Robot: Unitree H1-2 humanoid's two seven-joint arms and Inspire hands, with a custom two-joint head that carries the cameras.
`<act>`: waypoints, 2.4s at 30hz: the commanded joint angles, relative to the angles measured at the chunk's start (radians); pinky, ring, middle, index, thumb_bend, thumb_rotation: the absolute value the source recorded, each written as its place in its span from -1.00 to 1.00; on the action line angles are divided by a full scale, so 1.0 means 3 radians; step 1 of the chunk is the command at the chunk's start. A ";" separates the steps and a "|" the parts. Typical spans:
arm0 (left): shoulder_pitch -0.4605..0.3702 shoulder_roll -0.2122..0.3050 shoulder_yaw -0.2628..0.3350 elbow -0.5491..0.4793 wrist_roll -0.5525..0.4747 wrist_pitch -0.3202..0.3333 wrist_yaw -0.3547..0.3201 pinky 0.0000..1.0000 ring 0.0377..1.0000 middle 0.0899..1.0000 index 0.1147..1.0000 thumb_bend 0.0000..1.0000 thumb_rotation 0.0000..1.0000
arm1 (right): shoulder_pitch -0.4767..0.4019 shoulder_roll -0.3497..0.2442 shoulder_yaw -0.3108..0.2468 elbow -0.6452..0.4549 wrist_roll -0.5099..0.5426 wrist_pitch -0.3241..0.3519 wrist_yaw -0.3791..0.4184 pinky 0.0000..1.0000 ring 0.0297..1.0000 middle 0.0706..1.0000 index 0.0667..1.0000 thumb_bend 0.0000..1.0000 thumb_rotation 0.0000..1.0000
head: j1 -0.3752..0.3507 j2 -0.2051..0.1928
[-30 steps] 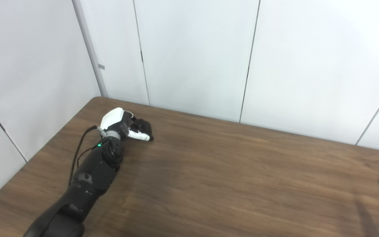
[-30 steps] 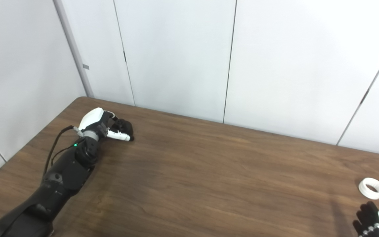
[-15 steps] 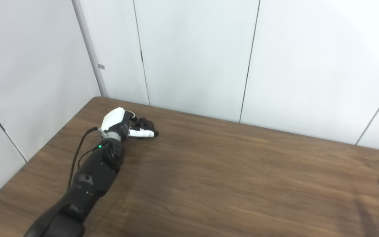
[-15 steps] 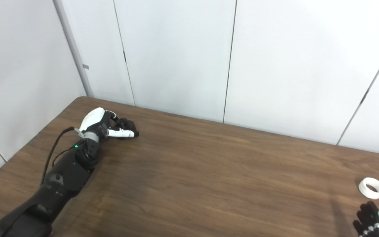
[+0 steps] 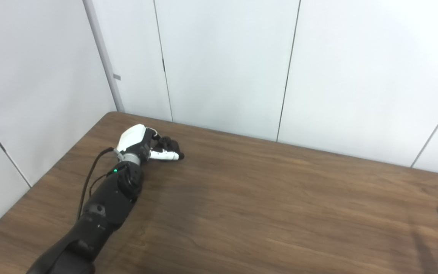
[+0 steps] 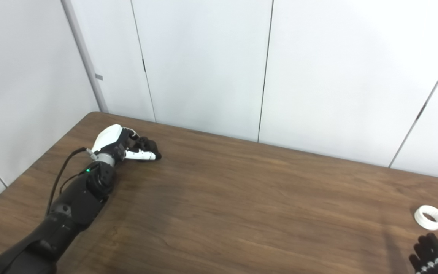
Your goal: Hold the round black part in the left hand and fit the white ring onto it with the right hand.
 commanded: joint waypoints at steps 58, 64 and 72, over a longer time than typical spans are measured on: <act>0.0946 -0.0982 -0.0691 -0.2496 0.1101 -0.0160 -0.0593 1.00 0.76 0.45 -0.17 0.05 -0.89 | 0.0129 0.0394 0.0284 -0.0150 -0.0481 0.0265 -0.0354 1.00 0.92 0.81 0.86 0.26 0.93 | -0.1074 0.0438; 0.1027 -0.1053 -0.0752 -0.2464 0.1159 -0.0214 -0.0575 1.00 0.77 0.45 -0.17 0.05 -0.90 | 0.0133 0.0442 0.0364 -0.0292 -0.0527 0.0407 -0.0438 1.00 0.95 0.83 0.87 0.20 0.96 | -0.1204 0.0525; 0.1197 -0.1132 -0.0825 -0.2368 0.1224 -0.0336 -0.0491 1.00 0.76 0.45 -0.17 0.05 -0.90 | 0.0122 0.0456 0.0471 -0.0451 -0.0620 0.0560 -0.0599 1.00 0.95 0.83 0.86 0.23 0.99 | -0.1301 0.0619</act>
